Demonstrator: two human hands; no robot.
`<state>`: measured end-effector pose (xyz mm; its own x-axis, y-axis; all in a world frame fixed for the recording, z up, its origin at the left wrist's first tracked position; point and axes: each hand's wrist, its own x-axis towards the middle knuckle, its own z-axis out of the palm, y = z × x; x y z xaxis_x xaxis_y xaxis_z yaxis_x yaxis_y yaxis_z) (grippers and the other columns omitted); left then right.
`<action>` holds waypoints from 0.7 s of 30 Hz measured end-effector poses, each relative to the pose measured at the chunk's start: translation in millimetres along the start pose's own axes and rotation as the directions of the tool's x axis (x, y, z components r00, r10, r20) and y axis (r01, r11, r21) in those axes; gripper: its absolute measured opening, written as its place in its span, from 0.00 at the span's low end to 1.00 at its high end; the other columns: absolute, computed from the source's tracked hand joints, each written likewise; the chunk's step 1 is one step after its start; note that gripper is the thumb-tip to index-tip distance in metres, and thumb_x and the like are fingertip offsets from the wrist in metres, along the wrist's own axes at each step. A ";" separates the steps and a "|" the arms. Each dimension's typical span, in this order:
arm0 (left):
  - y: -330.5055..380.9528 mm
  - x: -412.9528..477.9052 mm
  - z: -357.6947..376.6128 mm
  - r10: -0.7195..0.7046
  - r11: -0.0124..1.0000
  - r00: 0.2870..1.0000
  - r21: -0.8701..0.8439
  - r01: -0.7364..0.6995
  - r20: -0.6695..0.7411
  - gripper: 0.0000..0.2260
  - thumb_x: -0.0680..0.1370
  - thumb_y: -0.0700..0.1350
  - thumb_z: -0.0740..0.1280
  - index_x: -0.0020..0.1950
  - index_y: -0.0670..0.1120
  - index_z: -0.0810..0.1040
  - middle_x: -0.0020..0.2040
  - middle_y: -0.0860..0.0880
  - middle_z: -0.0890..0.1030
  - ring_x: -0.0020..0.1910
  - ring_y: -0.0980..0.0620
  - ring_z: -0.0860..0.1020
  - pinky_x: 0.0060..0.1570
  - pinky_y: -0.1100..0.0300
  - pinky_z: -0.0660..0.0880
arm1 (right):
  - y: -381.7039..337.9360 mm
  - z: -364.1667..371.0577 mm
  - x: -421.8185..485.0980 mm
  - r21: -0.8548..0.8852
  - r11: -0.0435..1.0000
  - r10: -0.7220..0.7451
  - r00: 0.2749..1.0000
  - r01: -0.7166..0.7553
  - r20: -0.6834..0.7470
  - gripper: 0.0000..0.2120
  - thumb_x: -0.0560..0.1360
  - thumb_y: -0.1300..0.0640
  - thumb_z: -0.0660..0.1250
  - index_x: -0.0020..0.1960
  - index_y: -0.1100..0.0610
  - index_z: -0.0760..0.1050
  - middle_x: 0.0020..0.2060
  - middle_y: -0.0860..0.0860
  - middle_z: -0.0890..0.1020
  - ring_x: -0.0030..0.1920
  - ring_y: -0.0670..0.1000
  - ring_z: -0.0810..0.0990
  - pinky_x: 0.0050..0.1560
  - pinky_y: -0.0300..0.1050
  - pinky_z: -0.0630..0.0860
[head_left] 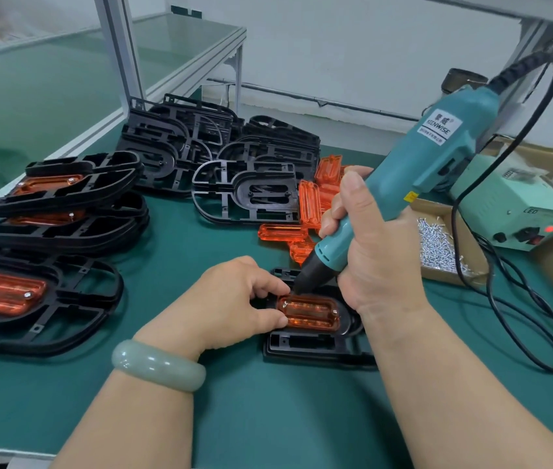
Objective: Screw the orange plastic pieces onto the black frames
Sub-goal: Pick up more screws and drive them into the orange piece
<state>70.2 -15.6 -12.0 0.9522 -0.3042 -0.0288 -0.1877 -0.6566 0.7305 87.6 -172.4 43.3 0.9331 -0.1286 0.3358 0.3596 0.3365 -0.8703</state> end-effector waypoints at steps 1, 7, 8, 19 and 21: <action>0.8 0.0 -0.3 0.001 1.000 1.000 -0.002 -0.001 0.000 0.15 0.67 0.52 0.77 0.52 0.62 0.80 0.44 0.57 0.74 0.44 0.60 0.74 0.51 0.61 0.73 | 0.1 1.0 0.1 -0.003 1.000 0.003 1.000 -0.003 0.011 0.03 0.74 0.56 0.67 0.45 0.54 0.74 0.29 0.46 0.75 0.28 0.48 0.72 0.32 0.42 0.71; 3.6 -0.9 -1.6 0.001 1.000 1.000 0.016 -0.001 0.011 0.15 0.68 0.52 0.76 0.53 0.61 0.80 0.44 0.57 0.73 0.45 0.59 0.73 0.53 0.60 0.73 | 0.1 4.5 2.2 -0.035 0.999 0.008 0.993 -0.004 0.117 0.03 0.74 0.56 0.67 0.47 0.53 0.74 0.29 0.47 0.74 0.28 0.48 0.72 0.32 0.40 0.70; 4.1 -1.1 -1.7 0.001 1.000 1.000 0.025 -0.001 0.020 0.15 0.68 0.53 0.75 0.54 0.61 0.80 0.44 0.57 0.73 0.45 0.58 0.74 0.54 0.59 0.73 | 0.3 4.7 2.5 -0.031 0.999 0.013 0.990 -0.009 0.140 0.04 0.74 0.56 0.68 0.47 0.53 0.74 0.29 0.47 0.74 0.28 0.48 0.72 0.32 0.40 0.71; 8.8 1.0 -0.1 0.004 0.999 0.999 0.043 -0.006 0.044 0.15 0.68 0.55 0.75 0.53 0.66 0.80 0.43 0.55 0.71 0.44 0.55 0.72 0.52 0.57 0.73 | 5.4 2.7 3.5 0.030 0.998 0.042 0.968 -0.051 0.246 0.09 0.70 0.53 0.70 0.48 0.53 0.74 0.31 0.47 0.73 0.28 0.48 0.71 0.33 0.40 0.70; 7.6 3.0 1.0 -0.010 0.997 0.999 0.078 0.006 0.046 0.16 0.68 0.56 0.74 0.55 0.62 0.80 0.43 0.56 0.71 0.45 0.56 0.73 0.51 0.59 0.73 | 5.6 0.3 4.2 0.053 0.997 0.045 0.972 -0.059 0.230 0.07 0.70 0.54 0.70 0.46 0.52 0.74 0.30 0.47 0.73 0.27 0.48 0.70 0.32 0.40 0.70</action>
<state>71.3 -22.2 -7.2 0.9418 -0.3293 -0.0672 -0.2003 -0.7105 0.6746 93.6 -170.7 40.0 0.9231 0.1047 0.3699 0.3035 0.3920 -0.8684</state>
